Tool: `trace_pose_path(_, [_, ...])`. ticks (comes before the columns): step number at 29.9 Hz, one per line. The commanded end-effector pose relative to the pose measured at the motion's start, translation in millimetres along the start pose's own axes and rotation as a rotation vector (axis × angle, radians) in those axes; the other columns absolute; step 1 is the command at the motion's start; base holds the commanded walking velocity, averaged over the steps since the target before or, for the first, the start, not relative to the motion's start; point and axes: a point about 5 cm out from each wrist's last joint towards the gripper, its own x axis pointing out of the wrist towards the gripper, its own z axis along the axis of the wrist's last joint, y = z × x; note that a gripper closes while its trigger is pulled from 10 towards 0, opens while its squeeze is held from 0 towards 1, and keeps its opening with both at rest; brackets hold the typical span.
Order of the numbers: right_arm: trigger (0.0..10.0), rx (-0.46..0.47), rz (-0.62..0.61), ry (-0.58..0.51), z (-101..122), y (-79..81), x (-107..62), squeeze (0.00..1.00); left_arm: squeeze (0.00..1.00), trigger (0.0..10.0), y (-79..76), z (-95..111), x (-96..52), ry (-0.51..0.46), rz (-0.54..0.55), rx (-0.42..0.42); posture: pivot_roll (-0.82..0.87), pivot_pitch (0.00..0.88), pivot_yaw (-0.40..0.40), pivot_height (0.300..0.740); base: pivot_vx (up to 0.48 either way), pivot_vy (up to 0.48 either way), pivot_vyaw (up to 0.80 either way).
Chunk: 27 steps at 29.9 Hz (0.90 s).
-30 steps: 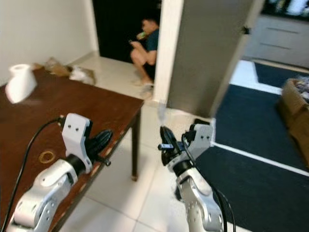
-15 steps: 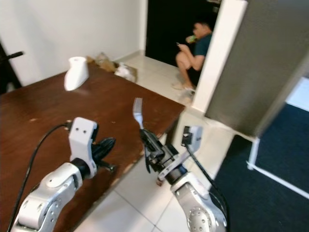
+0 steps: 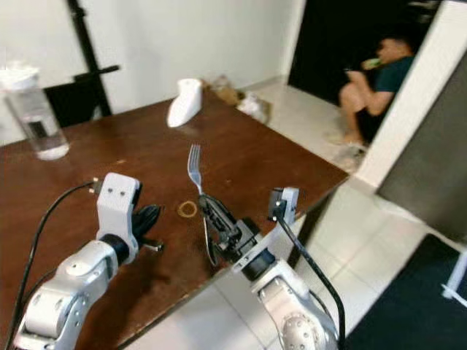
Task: Setting the table
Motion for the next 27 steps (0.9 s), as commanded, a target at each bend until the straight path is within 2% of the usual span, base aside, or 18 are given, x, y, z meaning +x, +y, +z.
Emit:
trace_pose_path(1, [10.0,0.016,0.031,-0.004,0,5.7,1.7,0.00,0.00,10.0,3.0,-3,-0.7,0.018,0.017,0.007,0.11,0.048,0.048,0.740,0.000,0.000,0.80])
trace_pose_path(11, [10.0,0.029,0.038,-0.006,0,6.1,1.7,0.00,0.00,10.0,11.9,0,3.1,0.035,0.081,0.027,0.11,0.038,0.055,0.740,0.000,0.000,0.80])
trace_pose_path(27, [10.0,0.026,0.037,-0.007,0,5.5,1.4,0.00,0.00,10.0,13.5,0,5.5,0.042,0.090,0.038,0.11,0.028,0.059,0.740,0.000,0.000,0.80])
